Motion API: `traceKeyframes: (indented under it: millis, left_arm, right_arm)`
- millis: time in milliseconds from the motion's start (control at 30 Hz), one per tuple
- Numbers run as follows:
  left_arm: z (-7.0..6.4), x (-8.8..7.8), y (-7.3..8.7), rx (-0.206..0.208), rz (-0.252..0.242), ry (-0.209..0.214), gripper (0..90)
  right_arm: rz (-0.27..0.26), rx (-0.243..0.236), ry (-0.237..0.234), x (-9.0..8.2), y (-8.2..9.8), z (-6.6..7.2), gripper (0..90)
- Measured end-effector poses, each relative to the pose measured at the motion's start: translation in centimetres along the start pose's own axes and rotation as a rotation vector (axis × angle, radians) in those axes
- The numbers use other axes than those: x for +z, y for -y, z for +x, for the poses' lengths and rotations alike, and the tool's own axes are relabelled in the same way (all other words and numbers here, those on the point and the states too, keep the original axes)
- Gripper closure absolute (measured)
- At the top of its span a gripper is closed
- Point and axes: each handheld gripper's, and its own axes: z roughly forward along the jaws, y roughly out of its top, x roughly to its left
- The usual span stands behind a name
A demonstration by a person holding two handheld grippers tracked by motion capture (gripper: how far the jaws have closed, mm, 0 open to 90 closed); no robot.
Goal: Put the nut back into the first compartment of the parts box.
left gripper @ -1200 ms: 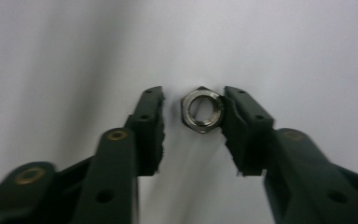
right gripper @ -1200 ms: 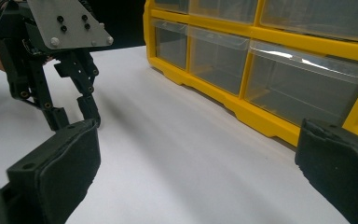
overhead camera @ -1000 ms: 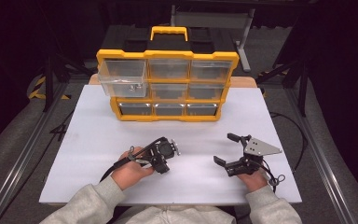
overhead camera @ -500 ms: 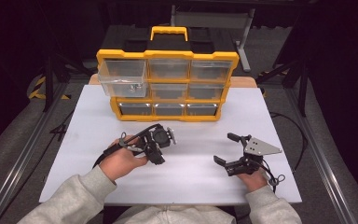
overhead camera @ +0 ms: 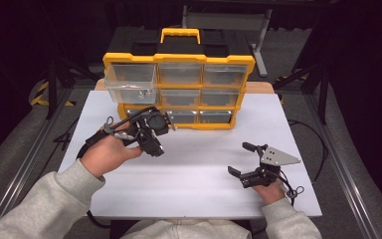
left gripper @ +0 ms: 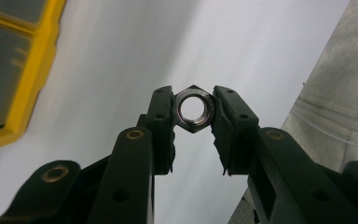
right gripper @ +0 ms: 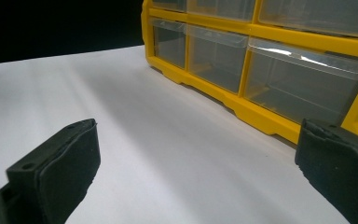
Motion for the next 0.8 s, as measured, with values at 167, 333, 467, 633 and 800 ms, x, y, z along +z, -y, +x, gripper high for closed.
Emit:
traceKeyframes:
  millis: [167,333,467,633,800]
  left_arm:
    - [0.5,-2.5,0.0,-0.006,-0.024,-0.002,69.4]
    - [1.4,-5.0,0.3,-0.036,-0.054,-0.016,69.4]
    - [2.0,-6.7,0.7,-0.05,-0.084,-0.037,69.4]
    - [2.5,-8.4,1.2,-0.074,-0.142,-0.05,69.4]
    - [3.3,-10.2,1.5,-0.105,-0.17,-0.076,69.4]
  right_arm:
    - [0.005,0.004,-0.001,0.0,0.0,-0.1,0.5]
    - [0.009,0.005,0.002,0.0,0.1,-0.1,0.5]
    - [0.009,0.003,0.002,0.0,0.1,-0.1,0.4]
    - [0.011,0.003,0.0,0.1,0.1,-0.1,0.5]
    - [0.011,0.002,0.0,0.1,0.1,-0.1,0.5]
